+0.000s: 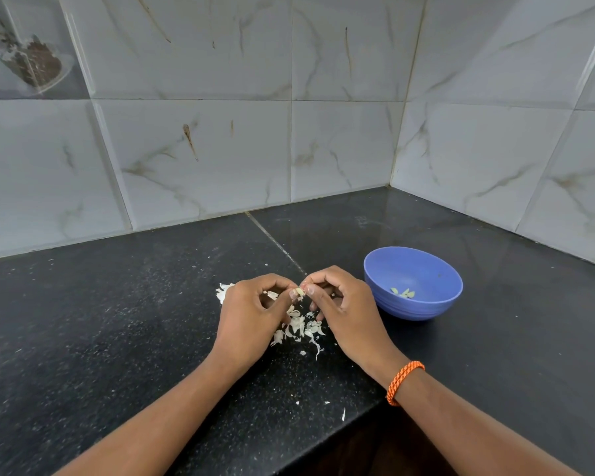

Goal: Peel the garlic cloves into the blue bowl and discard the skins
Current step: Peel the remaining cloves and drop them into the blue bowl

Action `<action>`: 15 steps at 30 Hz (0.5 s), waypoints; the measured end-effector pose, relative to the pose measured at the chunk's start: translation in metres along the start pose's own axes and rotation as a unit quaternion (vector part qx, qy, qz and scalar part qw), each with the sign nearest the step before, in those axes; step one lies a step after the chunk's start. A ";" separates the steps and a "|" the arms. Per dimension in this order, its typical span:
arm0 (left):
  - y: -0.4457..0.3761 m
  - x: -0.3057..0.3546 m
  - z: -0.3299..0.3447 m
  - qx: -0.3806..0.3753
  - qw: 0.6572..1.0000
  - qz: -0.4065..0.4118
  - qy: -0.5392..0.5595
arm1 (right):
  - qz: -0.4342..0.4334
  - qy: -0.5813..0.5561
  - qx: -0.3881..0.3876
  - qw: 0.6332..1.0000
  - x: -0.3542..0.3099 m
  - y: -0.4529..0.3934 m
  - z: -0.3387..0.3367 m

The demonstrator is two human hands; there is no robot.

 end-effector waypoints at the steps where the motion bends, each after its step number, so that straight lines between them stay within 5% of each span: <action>1: 0.000 -0.002 0.000 0.000 1.000 -0.005 0.015 | -0.009 0.014 0.003 1.000 -0.003 0.000 0.000; 7: 0.003 -0.003 -0.003 0.016 0.995 -0.025 0.099 | -0.026 0.052 0.008 0.998 -0.014 0.003 -0.001; 15: 0.004 0.000 0.000 0.016 0.996 -0.020 0.082 | -0.038 0.150 0.043 0.987 -0.012 0.004 -0.002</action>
Point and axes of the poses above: each hand's wrist, its own y-axis away from the middle knuckle, its own z-axis out of the palm, x = y × z, the point moved 10 cm from there along -y, towards the middle knuckle, and after that the axes turned 7 degrees about -x, right-handed, at the moved point
